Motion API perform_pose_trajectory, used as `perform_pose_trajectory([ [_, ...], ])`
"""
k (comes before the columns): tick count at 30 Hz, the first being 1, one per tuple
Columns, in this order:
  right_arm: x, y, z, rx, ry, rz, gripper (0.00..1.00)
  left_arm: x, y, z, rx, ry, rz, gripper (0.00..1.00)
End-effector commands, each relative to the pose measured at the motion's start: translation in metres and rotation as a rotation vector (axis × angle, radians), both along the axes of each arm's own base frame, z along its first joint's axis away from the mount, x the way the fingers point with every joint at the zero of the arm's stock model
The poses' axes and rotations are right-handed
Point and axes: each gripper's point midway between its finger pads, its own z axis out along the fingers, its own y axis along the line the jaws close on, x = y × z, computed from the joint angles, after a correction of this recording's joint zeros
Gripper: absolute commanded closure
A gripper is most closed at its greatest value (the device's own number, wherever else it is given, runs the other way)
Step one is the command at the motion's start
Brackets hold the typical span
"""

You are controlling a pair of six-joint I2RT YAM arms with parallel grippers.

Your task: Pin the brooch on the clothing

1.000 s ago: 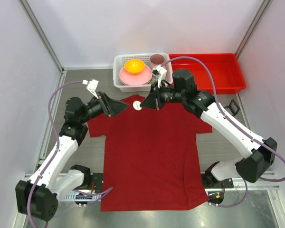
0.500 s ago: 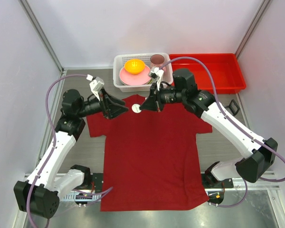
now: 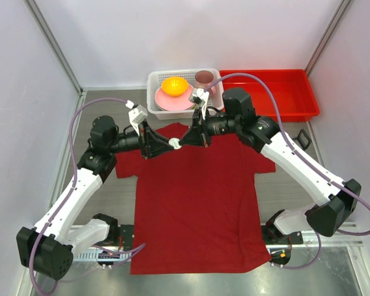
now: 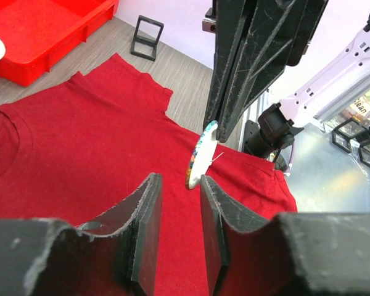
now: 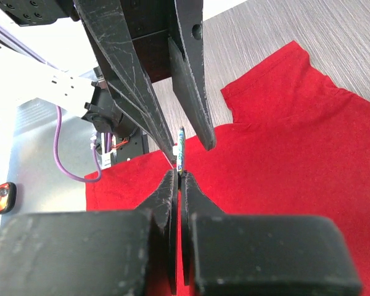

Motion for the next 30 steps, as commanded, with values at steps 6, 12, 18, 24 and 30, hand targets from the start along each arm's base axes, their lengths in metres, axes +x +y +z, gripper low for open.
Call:
perform_pose_trajectory([
  [6, -0.006, 0.013, 0.018, 0.025, -0.042, 0.089, 0.99, -0.007, -0.004, 0.015, -0.011, -0.066, -0.025, 0.68],
  [12, -0.005, 0.016, 0.012, -0.001, -0.056, 0.115, 0.99, -0.011, -0.003, 0.014, -0.009, -0.067, -0.031, 0.86],
  [18, 0.017, 0.014, 0.018, -0.023, -0.109, 0.001, 0.84, 0.006, 0.003, 0.007, -0.01, 0.018, 0.115, 0.99],
  [24, 0.027, 0.007, 0.019, -0.034, -0.139, -0.082, 0.48, 0.034, 0.013, 0.003, -0.093, 0.156, 0.329, 1.0],
  [30, 0.033, 0.011, 0.021, -0.021, -0.129, -0.11, 0.44, 0.043, 0.023, 0.001, -0.059, 0.111, 0.401, 1.0],
])
